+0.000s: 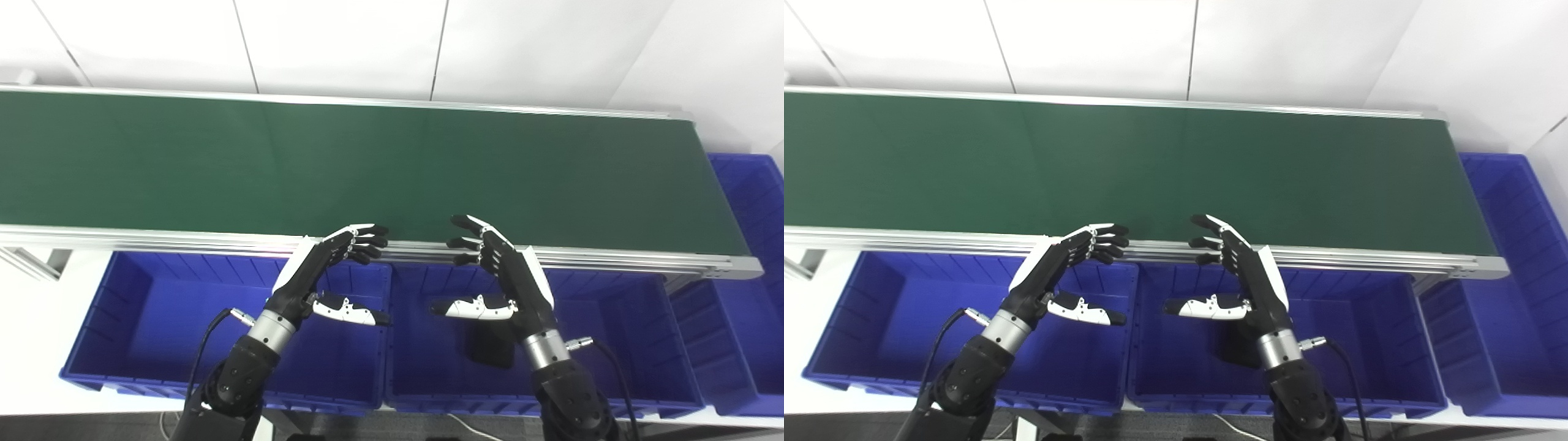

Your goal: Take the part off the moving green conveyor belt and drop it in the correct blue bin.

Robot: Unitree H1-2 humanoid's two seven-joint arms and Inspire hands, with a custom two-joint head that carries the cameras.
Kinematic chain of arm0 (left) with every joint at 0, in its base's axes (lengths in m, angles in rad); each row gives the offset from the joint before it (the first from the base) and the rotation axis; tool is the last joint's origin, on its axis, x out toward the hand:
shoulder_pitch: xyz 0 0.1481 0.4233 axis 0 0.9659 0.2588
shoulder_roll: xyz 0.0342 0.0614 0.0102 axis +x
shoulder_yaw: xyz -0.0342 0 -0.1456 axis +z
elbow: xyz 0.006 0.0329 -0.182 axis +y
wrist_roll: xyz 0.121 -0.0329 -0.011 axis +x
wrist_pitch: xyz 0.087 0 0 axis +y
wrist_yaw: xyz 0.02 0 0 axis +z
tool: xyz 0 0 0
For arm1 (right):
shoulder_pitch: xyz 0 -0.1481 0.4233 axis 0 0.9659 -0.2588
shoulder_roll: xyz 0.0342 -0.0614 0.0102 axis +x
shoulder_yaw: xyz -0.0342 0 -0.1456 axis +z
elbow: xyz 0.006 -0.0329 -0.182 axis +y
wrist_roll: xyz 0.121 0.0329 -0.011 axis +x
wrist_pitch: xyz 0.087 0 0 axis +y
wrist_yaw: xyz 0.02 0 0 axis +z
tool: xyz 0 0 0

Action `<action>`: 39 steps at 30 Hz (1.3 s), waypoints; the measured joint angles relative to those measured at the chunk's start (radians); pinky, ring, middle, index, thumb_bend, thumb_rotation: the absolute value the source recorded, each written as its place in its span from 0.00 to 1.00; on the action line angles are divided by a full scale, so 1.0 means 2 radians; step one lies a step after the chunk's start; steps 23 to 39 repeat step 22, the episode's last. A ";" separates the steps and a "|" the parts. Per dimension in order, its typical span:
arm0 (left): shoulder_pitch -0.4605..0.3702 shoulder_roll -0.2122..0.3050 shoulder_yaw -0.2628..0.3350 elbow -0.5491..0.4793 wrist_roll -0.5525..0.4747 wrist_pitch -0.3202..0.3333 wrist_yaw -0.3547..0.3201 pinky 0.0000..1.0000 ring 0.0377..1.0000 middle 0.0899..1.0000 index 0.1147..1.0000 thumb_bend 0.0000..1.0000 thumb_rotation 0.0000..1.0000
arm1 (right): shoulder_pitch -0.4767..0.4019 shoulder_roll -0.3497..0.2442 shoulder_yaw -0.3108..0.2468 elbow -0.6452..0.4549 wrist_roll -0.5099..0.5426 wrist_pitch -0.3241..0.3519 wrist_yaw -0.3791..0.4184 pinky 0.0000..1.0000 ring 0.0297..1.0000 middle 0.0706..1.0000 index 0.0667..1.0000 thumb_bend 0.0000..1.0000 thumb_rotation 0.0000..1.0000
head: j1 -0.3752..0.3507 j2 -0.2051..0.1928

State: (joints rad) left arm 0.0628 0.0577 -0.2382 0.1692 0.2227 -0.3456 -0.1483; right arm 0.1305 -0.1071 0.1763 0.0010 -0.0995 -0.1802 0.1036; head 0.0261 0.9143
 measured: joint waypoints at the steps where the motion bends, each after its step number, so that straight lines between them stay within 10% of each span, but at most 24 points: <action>1: 0.000 -0.002 -0.001 0.001 0.000 0.000 0.000 0.65 0.69 0.72 0.74 0.85 0.00 | 0.000 0.000 0.000 0.000 0.000 0.000 0.000 0.62 0.73 0.86 0.81 0.89 0.18 | 0.001 -0.001; 39: 0.001 0.005 -0.003 -0.001 -0.001 -0.006 0.003 0.64 0.68 0.72 0.74 0.85 0.00 | 0.001 0.026 0.009 0.042 -0.012 -0.022 -0.005 0.60 0.70 0.82 0.74 0.84 0.08 | -0.021 -0.017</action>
